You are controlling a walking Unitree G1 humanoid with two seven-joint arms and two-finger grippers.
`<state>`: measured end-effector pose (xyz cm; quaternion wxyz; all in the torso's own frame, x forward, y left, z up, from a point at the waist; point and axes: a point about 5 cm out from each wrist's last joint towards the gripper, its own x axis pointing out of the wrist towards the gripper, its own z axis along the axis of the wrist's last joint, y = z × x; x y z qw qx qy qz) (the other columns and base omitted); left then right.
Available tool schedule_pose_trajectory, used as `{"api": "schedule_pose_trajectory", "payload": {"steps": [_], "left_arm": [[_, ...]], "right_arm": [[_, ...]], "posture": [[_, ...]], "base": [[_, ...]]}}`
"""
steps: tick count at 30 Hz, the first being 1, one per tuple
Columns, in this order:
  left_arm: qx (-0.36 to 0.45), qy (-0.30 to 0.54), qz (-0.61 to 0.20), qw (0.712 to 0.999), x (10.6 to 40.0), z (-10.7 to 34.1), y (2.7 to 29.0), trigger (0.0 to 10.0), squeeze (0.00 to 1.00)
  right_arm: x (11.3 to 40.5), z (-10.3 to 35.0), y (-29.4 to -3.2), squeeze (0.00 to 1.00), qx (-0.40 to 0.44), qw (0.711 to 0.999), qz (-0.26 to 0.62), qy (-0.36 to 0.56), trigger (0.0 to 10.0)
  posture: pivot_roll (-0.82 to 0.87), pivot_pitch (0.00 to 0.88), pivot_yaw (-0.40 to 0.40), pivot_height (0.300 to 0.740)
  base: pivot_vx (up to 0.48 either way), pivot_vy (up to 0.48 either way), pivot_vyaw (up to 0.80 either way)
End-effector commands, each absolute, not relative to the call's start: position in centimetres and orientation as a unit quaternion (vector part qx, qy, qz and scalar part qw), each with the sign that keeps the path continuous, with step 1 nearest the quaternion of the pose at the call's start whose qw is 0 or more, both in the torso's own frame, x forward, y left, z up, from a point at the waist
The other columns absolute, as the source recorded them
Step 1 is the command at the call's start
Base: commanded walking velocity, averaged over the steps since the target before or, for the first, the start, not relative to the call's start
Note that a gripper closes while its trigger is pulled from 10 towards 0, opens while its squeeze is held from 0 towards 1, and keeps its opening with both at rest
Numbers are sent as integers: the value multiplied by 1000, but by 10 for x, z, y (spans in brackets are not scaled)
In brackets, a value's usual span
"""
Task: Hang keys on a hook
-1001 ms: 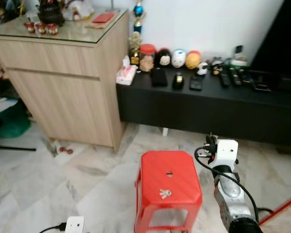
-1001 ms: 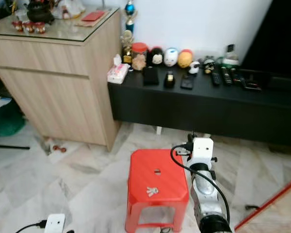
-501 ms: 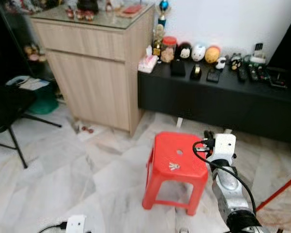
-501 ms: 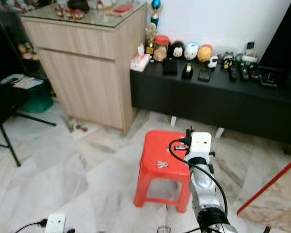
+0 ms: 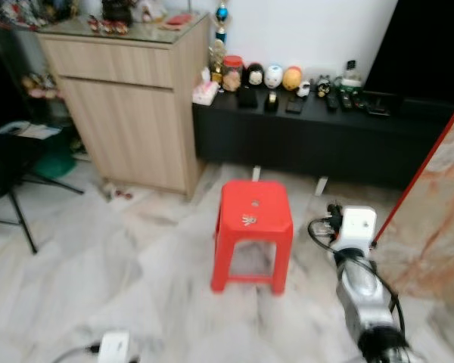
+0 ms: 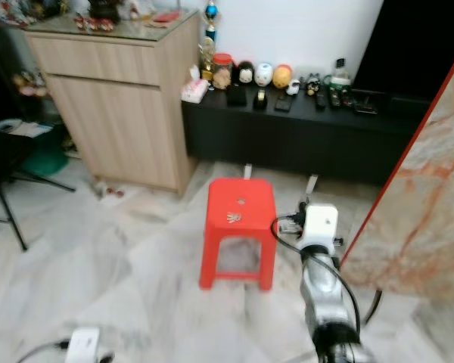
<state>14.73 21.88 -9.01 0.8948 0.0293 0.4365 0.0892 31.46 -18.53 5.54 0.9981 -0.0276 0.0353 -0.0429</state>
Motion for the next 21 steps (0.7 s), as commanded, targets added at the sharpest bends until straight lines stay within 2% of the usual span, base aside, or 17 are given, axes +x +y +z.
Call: {"api": "schedule_pose_trajectory", "payload": {"steps": [1, 7, 21], "left_arm": [[32, 430, 89, 898, 153, -87, 221, 10000, 0], [34, 434, 77, 897, 151, -89, 216, 10000, 0], [42, 437, 72, 895, 151, -88, 221, 10000, 0]], "right_arm": [[318, 59, -184, 0, -26, 998, -44, 33, 10000], [319, 59, -184, 0, -29, 998, -45, 33, 10000], [319, 56, -177, 0, -27, 998, -45, 39, 10000]], "posture": [[-42, 0, -37, 740], [-42, 0, -38, 740], [-29, 0, -20, 740]], "base": [[0, 0, 0], [0, 0, 0], [0, -294, 0]]}}
